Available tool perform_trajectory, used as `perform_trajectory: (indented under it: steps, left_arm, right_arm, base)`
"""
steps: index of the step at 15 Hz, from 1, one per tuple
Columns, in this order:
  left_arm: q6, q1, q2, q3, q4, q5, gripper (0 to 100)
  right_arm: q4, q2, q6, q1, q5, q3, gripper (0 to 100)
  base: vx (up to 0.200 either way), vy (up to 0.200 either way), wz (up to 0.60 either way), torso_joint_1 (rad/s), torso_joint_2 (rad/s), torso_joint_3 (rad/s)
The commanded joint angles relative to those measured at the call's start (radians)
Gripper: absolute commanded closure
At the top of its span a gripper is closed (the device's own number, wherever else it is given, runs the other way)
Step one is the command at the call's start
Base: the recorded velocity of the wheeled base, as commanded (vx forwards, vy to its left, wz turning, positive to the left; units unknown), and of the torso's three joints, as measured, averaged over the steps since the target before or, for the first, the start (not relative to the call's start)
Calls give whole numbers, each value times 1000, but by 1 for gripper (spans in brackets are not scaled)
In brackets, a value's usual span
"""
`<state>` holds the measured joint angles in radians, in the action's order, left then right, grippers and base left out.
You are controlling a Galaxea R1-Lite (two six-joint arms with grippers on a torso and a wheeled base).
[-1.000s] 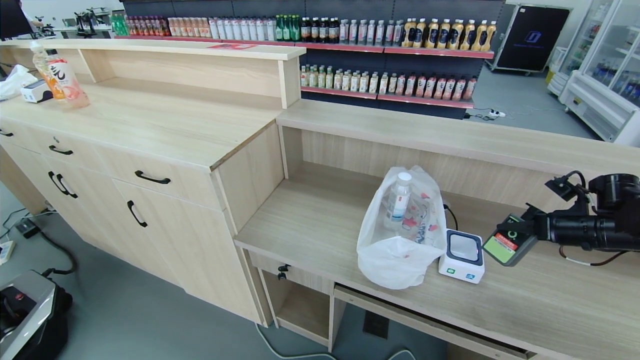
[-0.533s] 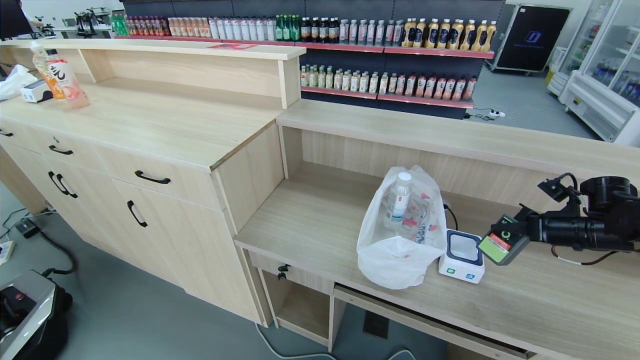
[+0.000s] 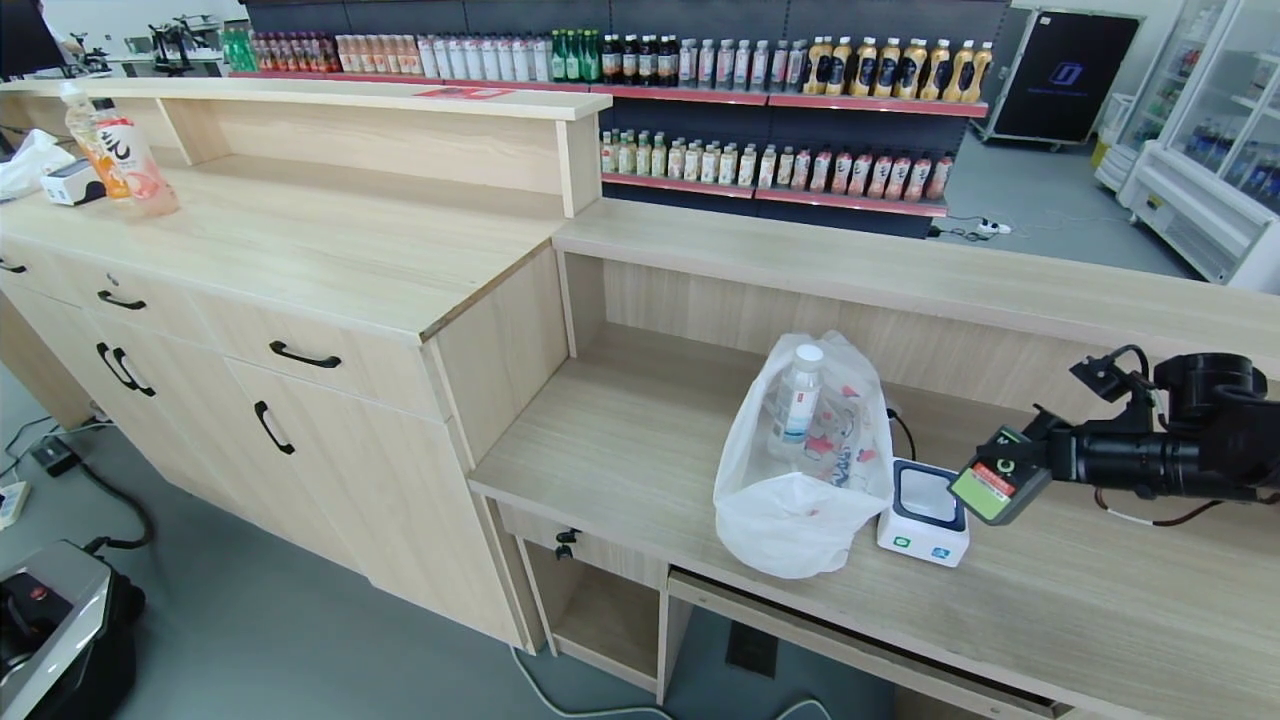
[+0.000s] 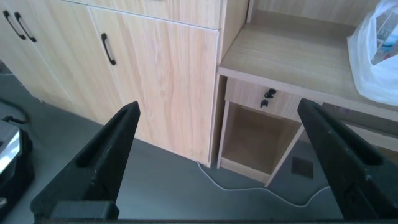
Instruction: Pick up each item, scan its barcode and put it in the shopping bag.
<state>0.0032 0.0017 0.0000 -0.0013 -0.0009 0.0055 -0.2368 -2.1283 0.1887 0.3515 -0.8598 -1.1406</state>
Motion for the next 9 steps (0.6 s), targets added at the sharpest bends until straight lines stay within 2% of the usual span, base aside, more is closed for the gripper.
perform_trajectory:
  steps: [1, 5, 9]
  left_arm:
    - [0, 0, 0, 0, -1, 1, 0]
    - [0, 0, 0, 1, -1, 1, 0]
    - [0, 0, 0, 1, -1, 1, 0]
  right_arm:
    - [-6, -12, 0, -12, 1, 1, 100]
    - [-30, -24, 0, -37, 1, 1, 100]
    - [-111, -59, 1, -68, 5, -5, 100]
  base:
    - [0, 0, 0, 0, 0, 0]
    - [0, 0, 0, 0, 0, 0]
    - [0, 0, 0, 0, 0, 0]
